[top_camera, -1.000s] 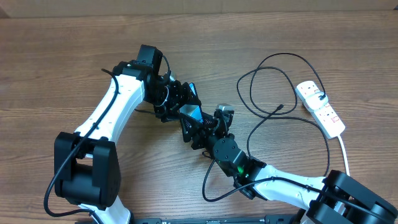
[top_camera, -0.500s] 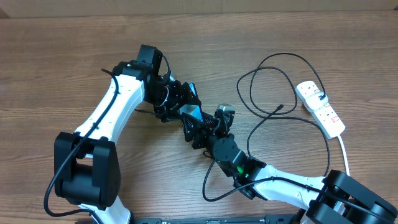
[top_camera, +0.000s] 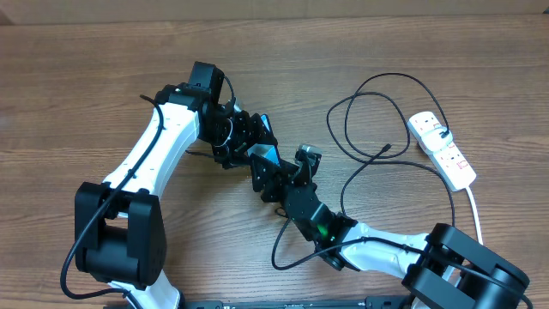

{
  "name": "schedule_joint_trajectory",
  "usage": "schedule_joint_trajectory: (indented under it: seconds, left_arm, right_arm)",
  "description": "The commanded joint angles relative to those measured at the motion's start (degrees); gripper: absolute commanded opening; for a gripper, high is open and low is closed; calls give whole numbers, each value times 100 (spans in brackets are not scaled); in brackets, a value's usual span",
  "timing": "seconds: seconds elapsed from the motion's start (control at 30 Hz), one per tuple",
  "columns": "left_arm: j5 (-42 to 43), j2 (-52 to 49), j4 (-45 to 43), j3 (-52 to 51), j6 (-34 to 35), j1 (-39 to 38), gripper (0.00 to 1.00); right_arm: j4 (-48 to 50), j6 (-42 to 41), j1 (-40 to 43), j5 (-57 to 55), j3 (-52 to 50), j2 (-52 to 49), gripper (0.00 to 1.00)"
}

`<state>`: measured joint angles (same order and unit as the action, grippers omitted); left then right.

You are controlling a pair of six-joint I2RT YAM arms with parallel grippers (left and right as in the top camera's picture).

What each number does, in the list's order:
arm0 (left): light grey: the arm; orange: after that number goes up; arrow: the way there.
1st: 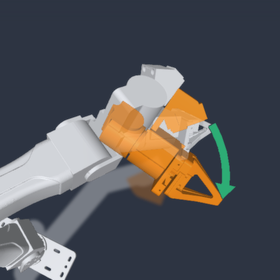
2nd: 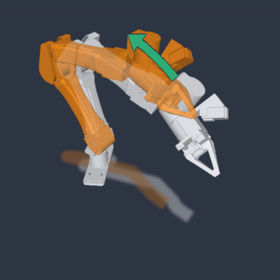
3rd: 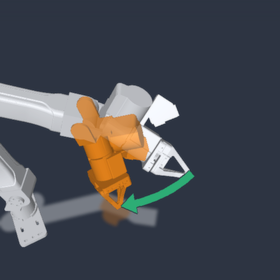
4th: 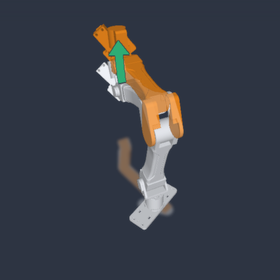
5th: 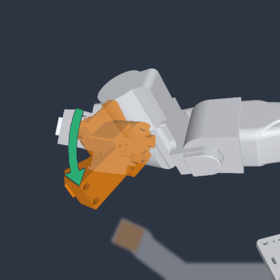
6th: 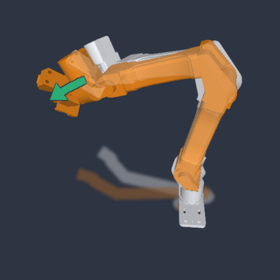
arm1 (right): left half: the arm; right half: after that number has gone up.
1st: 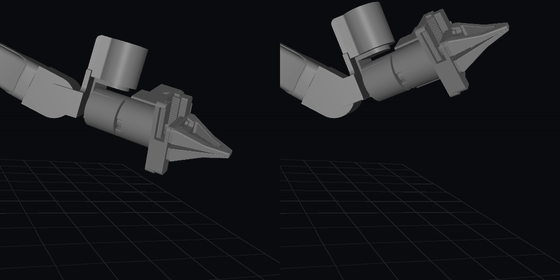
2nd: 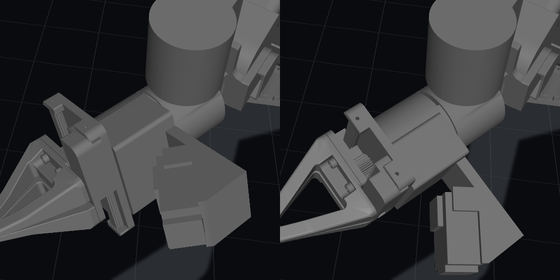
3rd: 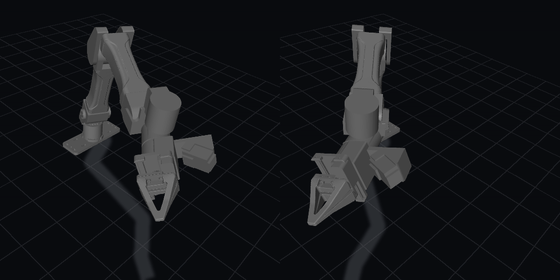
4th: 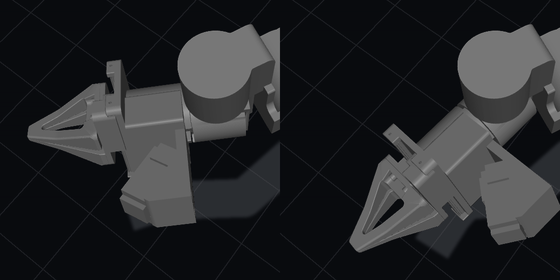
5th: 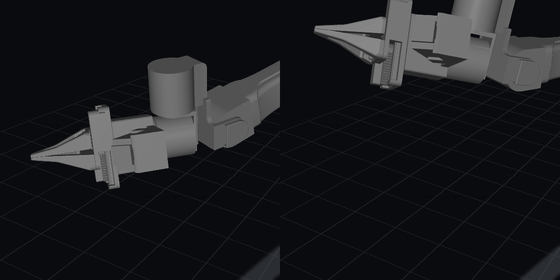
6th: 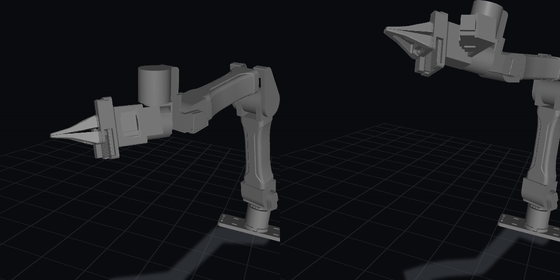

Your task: Plug charger to phone and switch on socket

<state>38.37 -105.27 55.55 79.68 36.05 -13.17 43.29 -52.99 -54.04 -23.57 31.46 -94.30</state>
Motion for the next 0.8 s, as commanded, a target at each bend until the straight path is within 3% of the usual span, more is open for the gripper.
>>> schedule_joint_trajectory:
  seconds: [0.0, 0.77]
  left_arm:
    - [214, -35, -13, 181, 42, -35, 50]
    - [210, -35, -52, 181, 129, -35, 50]
  right_arm:
    - [-11, -105, -22, -90, 326, -28, 63]
    - [-138, -597, -22, -81, 393, -345, 43]
